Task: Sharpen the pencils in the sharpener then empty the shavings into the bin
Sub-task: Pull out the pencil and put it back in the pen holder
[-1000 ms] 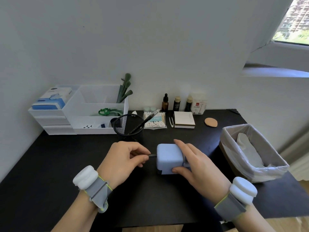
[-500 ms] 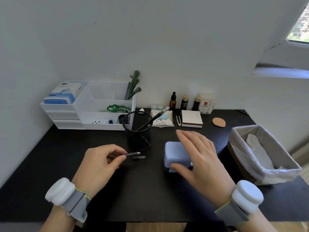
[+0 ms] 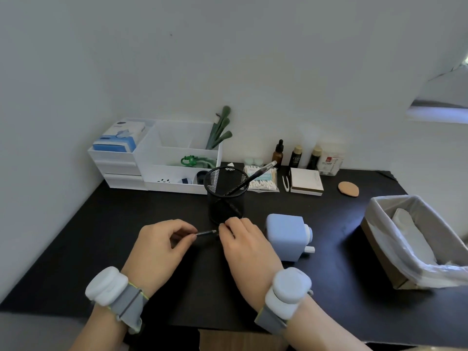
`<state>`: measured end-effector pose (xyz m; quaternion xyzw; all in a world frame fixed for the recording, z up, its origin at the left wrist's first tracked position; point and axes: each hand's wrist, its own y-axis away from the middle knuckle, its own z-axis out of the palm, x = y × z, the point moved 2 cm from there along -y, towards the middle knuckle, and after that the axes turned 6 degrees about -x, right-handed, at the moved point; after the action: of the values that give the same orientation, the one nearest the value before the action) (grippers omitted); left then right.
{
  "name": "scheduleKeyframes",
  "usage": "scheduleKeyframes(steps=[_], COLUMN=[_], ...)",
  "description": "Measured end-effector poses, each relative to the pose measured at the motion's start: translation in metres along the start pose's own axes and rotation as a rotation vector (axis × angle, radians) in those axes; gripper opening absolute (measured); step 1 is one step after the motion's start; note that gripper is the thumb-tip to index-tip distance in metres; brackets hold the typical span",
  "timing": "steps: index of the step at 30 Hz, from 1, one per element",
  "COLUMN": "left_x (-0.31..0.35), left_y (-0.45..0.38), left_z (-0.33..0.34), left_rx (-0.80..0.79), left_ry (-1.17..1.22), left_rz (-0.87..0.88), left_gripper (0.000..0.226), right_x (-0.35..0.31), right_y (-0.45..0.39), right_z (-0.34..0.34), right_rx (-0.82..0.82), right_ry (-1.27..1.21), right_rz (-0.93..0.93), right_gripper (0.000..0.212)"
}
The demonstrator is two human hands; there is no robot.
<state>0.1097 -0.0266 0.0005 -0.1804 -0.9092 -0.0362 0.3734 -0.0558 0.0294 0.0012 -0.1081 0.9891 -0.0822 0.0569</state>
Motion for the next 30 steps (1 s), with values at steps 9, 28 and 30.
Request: scheduleKeyframes(steps=[9,28,30], left_x=[-0.002,0.007,0.012], left_y=[0.0,0.004,0.004], left_z=[-0.006,-0.014,-0.015], left_rx=[-0.017,-0.056,-0.064], left_ry=[-0.016,0.163,0.188], left_rz=[-0.04,0.051,0.07], left_gripper=[0.016,0.021,0.021], right_x=[-0.005,0.0,0.0], right_y=[-0.013,-0.001,0.001], right_z=[0.008,-0.003,-0.009], right_rx=[-0.146,0.09,0.129], right_ry=[0.036,-0.209,-0.201], right_rz=[0.176,0.116,0.092], right_gripper=[0.014,0.03,0.032])
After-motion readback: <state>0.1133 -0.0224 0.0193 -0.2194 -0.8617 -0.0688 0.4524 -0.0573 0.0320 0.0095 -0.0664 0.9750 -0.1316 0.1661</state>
